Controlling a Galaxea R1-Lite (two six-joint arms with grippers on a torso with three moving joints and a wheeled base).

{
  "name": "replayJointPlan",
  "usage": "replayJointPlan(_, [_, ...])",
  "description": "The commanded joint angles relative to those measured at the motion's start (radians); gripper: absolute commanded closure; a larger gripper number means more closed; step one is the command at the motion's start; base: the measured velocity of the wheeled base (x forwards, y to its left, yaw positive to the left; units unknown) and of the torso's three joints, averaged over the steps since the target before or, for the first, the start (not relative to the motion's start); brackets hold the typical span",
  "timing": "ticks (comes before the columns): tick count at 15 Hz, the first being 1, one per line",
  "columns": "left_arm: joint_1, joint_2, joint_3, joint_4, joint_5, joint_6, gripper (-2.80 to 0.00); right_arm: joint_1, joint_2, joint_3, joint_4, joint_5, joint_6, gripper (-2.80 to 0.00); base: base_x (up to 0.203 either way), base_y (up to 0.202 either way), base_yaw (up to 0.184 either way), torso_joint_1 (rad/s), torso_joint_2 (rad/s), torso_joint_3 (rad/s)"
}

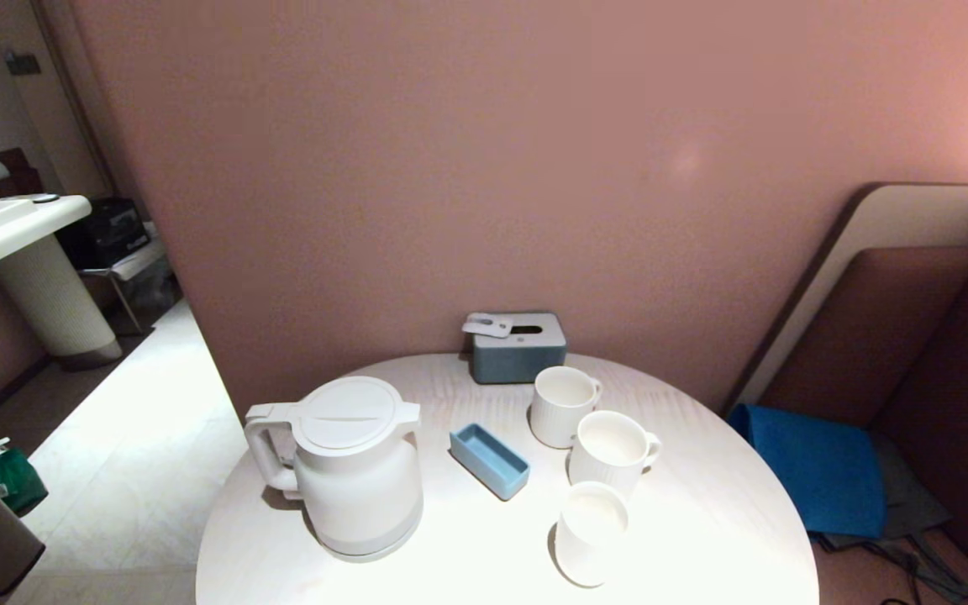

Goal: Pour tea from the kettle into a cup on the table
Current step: Pick up the kettle

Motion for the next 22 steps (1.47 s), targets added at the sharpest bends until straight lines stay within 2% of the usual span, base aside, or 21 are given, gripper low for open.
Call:
replayJointPlan(1, [0.001, 0.318, -0.014, -0.2, 0.002, -0.018, 0.0, 0.0, 0.0, 0.0, 0.0, 0.0, 0.0, 0.0, 0.0, 0.0, 0.0, 0.0, 0.0, 0.0])
replayJointPlan(2, [0.001, 0.388, -0.004, -0.297, 0.01, -0.023, 0.0, 0.0, 0.0, 0.0, 0.0, 0.0, 0.0, 0.0, 0.0, 0.0, 0.0, 0.0, 0.0, 0.0])
replayJointPlan(7, [0.0, 0.628, 0.087, -0.631, 0.069, -0.036, 0.0, -0.001, 0.0, 0.0, 0.0, 0.0, 0.0, 0.0, 0.0, 0.0, 0.0, 0.0, 0.0, 0.0])
replayJointPlan(11, [-0.011, 0.746, 0.153, -0.754, 0.077, -0.035, 0.0, -0.001, 0.0, 0.0, 0.0, 0.0, 0.0, 0.0, 0.0, 0.0, 0.0, 0.0, 0.0, 0.0])
replayJointPlan(14, [-0.014, 0.834, 0.153, -0.785, 0.077, -0.035, 0.0, 0.0, 0.0, 0.0, 0.0, 0.0, 0.0, 0.0, 0.0, 0.0, 0.0, 0.0, 0.0, 0.0])
replayJointPlan(17, [-0.029, 0.983, 0.181, -0.916, 0.079, -0.033, 0.0, 0.0, 0.0, 0.0, 0.0, 0.0, 0.0, 0.0, 0.0, 0.0, 0.0, 0.0, 0.0, 0.0])
replayJointPlan(19, [-0.064, 1.101, 0.221, -1.061, 0.093, -0.033, 0.0, 0.0, 0.0, 0.0, 0.0, 0.0, 0.0, 0.0, 0.0, 0.0, 0.0, 0.0, 0.0, 0.0])
replayJointPlan(20, [-0.113, 1.145, 0.248, -1.131, 0.106, -0.033, 0.0, -0.001, 0.0, 0.0, 0.0, 0.0, 0.0, 0.0, 0.0, 0.0, 0.0, 0.0, 0.0, 0.0])
replayJointPlan(22, [-0.191, 1.205, 0.265, -1.177, 0.122, -0.036, 0.0, 0.0, 0.0, 0.0, 0.0, 0.0, 0.0, 0.0, 0.0, 0.0, 0.0, 0.0, 0.0, 0.0])
